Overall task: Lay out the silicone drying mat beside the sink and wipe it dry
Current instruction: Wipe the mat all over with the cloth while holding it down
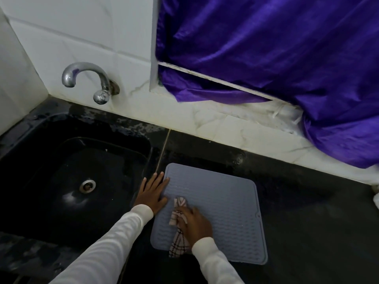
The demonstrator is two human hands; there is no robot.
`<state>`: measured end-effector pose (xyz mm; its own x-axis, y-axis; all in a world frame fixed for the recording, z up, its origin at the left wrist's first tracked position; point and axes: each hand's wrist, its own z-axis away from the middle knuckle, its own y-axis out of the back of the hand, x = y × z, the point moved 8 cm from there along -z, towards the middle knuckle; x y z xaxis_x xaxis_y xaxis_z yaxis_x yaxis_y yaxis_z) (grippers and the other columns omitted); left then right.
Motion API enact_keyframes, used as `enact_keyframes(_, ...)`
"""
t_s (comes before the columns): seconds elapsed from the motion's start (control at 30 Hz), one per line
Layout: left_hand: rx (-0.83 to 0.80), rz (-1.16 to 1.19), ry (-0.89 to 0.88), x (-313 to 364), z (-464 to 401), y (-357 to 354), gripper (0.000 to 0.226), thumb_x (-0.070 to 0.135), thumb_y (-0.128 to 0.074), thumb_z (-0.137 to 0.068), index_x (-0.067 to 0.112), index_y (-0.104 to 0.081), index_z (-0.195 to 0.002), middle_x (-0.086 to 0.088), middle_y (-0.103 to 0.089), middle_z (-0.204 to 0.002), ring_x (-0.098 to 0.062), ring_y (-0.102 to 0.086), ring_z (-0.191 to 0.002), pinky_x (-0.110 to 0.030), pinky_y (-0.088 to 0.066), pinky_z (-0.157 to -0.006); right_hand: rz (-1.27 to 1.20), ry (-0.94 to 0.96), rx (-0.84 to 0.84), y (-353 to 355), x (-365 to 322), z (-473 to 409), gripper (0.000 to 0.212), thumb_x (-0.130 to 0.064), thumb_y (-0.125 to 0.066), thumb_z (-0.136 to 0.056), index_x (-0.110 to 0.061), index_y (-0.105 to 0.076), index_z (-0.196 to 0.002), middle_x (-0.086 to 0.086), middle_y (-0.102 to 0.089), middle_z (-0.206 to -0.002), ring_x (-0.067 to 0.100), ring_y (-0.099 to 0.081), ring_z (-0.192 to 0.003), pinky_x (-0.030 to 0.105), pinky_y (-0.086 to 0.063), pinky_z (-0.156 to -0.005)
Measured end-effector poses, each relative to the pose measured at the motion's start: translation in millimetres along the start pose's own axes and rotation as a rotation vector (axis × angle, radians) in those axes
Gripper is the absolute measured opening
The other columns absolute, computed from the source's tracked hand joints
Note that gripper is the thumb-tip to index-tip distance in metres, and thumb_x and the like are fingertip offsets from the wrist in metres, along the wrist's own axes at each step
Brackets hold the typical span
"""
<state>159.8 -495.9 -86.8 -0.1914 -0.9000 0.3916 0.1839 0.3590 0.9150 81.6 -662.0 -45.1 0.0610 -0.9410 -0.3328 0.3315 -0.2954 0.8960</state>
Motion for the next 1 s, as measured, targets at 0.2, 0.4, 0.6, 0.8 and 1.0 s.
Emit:
enact_keyframes(0.2, 0.0, -0.014, -0.001, 3.6, 1.9, 4.3, 0.076, 0.056, -0.017, -0.078, 0.033, -0.011, -0.151, 0.005, 0.0, -0.159, -0.013, 0.008, -0.145, -0.036, 0.02, -0.111, -0.016, -0.225, 0.001, 18.5, 82.6, 19.4, 0.05, -0.046, -0.052, -0.09, -0.045, -0.041, -0.139, 0.006, -0.053, -0.126, 0.028, -0.059, -0.109, 0.039, -0.049, -0.089)
enact_keyframes(0.4, -0.031, -0.014, -0.002, 1.0, 0.6, -0.4, 0.072, 0.057, -0.018, -0.083, 0.034, -0.008, -0.151, 0.005, 0.001, -0.159, -0.012, 0.012, -0.144, -0.036, 0.02, -0.112, -0.087, -0.474, 0.036, 47.9, 178.5, 54.7, 0.053, -0.052, -0.051, -0.09, -0.049, -0.036, -0.14, 0.005, -0.053, -0.129, 0.026, -0.058, -0.112, 0.035, -0.045, -0.091)
enact_keyframes(0.6, -0.049, -0.04, -0.018, -2.7, -3.5, -9.1, 0.076, 0.064, -0.011, -0.081, 0.034, 0.002, -0.15, 0.006, 0.011, -0.157, -0.013, 0.016, -0.144, -0.043, 0.015, -0.115, -0.216, -0.693, 0.126, 72.7, 240.1, 86.9, 0.052, -0.054, -0.062, -0.082, -0.048, -0.048, -0.132, 0.003, -0.06, -0.127, 0.026, -0.061, -0.111, 0.032, -0.049, -0.088)
enact_keyframes(0.8, -0.044, 0.01, 0.003, 0.4, -1.5, -3.5, 0.08, 0.067, -0.013, -0.079, 0.033, -0.005, -0.15, 0.008, 0.005, -0.158, -0.011, 0.013, -0.144, -0.042, 0.014, -0.115, -0.32, -0.731, 0.164, 70.3, 240.8, 90.4, 0.052, -0.053, -0.066, -0.08, -0.043, -0.052, -0.129, 0.004, -0.063, -0.122, 0.028, -0.062, -0.106, 0.035, -0.05, -0.088)
enact_keyframes(1.0, -0.07, 0.0, 0.033, 1.6, -3.4, -1.7, 0.076, 0.068, -0.005, -0.08, 0.038, 0.0, -0.149, 0.011, 0.01, -0.157, -0.009, 0.017, -0.142, -0.041, 0.015, -0.114, -0.376, -0.774, 0.176, 57.8, 233.5, 97.1, 0.061, -0.061, -0.059, -0.081, -0.043, -0.041, -0.137, 0.007, -0.06, -0.126, 0.03, -0.06, -0.11, 0.039, -0.048, -0.092)
